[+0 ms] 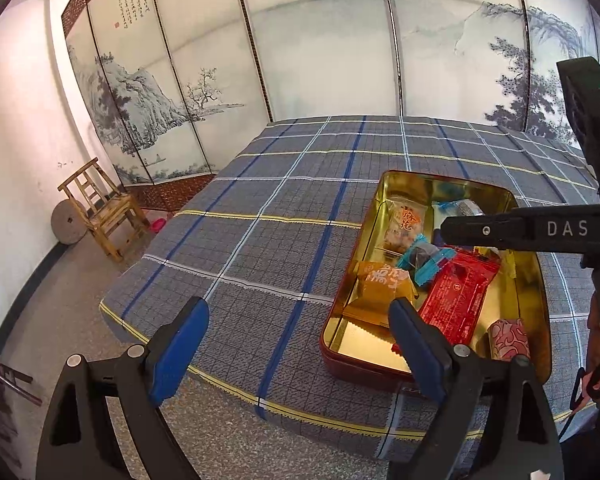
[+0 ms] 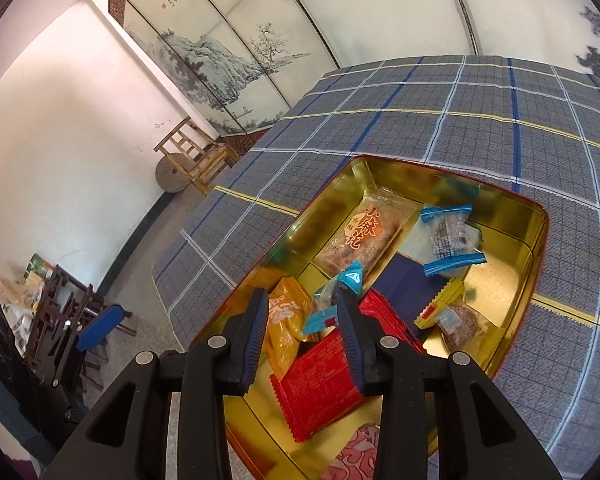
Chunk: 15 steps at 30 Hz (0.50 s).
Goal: Organize snacks
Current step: 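Withdraw the right gripper from the tin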
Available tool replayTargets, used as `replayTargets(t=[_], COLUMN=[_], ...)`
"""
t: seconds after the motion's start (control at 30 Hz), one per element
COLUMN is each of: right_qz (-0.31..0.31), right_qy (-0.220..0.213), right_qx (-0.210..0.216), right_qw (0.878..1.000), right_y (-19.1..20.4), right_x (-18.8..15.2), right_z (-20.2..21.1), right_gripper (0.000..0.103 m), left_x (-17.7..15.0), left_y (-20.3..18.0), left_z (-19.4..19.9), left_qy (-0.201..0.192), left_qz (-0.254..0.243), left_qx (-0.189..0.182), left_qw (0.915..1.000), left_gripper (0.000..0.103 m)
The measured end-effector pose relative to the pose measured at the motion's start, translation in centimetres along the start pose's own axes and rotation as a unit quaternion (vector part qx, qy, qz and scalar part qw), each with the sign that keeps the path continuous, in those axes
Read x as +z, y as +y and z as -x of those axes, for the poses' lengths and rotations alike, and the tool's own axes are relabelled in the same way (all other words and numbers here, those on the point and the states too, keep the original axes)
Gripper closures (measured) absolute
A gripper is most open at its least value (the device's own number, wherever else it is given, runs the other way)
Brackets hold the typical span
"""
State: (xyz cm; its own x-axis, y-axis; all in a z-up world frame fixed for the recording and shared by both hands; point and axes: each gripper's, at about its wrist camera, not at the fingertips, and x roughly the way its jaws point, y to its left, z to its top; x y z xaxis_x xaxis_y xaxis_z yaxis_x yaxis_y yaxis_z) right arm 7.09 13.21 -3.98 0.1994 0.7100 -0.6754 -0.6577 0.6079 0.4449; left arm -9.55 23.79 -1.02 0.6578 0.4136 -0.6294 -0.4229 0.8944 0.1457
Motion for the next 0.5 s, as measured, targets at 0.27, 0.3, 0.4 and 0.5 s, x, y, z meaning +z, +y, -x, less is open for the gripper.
replayTargets(t=[0.27, 0.3, 0.4, 0.5], right_qz=[0.017, 0.017, 0.018, 0.002], right_qy=[-0.054, -0.065, -0.094, -0.115], right_qx=[-0.036, -0.046, -0.099, -0.167], right_qw=[0.998, 0.997, 0.991, 0.979], right_y=[-1.6, -2.2, -4.6, -8.2], right_x=[-3.1, -3.7, -5.6, -7.5], right_z=[6.5, 7.8, 11.6, 15.3], right_gripper=[0.064, 0.064, 0.062, 0.059], left_x=[0.5, 0.6, 0.8, 1.1], left_y=[-1.7, -2.0, -3.1, -4.4], left_z=[2.1, 2.4, 3.3, 4.3], left_qy=[-0.019, -0.022, -0.03, -0.035], left_qz=[-0.02, -0.022, -0.033, -0.046], left_qx=[0.002, 0.001, -0.003, -0.013], left_qw=[0.9996, 0.9995, 0.999, 0.9982], left_gripper=[0.011, 0.011, 0.011, 0.01])
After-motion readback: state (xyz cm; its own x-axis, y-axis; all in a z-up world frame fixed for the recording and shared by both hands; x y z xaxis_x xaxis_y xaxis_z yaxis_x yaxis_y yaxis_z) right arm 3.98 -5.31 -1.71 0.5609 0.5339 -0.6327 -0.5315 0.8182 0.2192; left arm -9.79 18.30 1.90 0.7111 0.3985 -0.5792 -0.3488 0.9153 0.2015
